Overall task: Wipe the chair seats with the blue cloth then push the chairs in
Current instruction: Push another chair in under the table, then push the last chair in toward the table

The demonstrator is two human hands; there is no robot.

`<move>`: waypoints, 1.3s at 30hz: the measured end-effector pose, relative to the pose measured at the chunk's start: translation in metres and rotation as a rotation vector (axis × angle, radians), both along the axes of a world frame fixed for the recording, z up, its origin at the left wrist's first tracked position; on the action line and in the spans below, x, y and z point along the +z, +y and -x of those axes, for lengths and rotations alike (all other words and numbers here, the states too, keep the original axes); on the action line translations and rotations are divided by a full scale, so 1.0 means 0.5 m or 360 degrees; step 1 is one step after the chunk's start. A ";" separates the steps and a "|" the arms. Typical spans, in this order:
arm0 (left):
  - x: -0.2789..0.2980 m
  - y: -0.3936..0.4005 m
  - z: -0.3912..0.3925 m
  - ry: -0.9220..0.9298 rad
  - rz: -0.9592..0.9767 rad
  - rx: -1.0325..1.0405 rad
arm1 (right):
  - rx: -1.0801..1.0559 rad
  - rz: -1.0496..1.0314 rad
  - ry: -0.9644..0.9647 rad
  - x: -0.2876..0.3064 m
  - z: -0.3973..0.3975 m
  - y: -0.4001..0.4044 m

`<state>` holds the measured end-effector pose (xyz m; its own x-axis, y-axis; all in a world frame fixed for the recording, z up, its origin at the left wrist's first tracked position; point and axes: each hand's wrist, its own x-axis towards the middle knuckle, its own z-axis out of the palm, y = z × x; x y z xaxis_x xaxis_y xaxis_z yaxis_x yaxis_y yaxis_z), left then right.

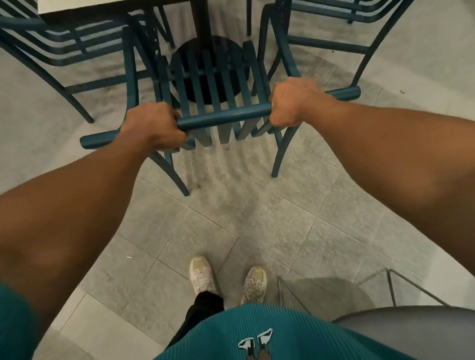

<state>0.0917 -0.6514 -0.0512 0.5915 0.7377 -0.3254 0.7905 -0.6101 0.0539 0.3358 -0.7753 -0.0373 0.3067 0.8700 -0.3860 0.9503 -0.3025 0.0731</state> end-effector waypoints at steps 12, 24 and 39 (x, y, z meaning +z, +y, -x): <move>-0.055 -0.282 -0.080 -0.0263 -0.0116 -0.0437 | -0.1016 -0.0019 0.0299 -0.102 0.081 -0.299; -0.099 -0.448 -0.452 0.0340 0.0350 -0.1219 | -0.1568 0.0092 0.0547 -0.109 -0.068 -0.541; -0.080 -0.641 -1.081 0.0544 0.0429 -0.1240 | -0.1726 0.0154 0.0652 -0.085 -0.664 -0.758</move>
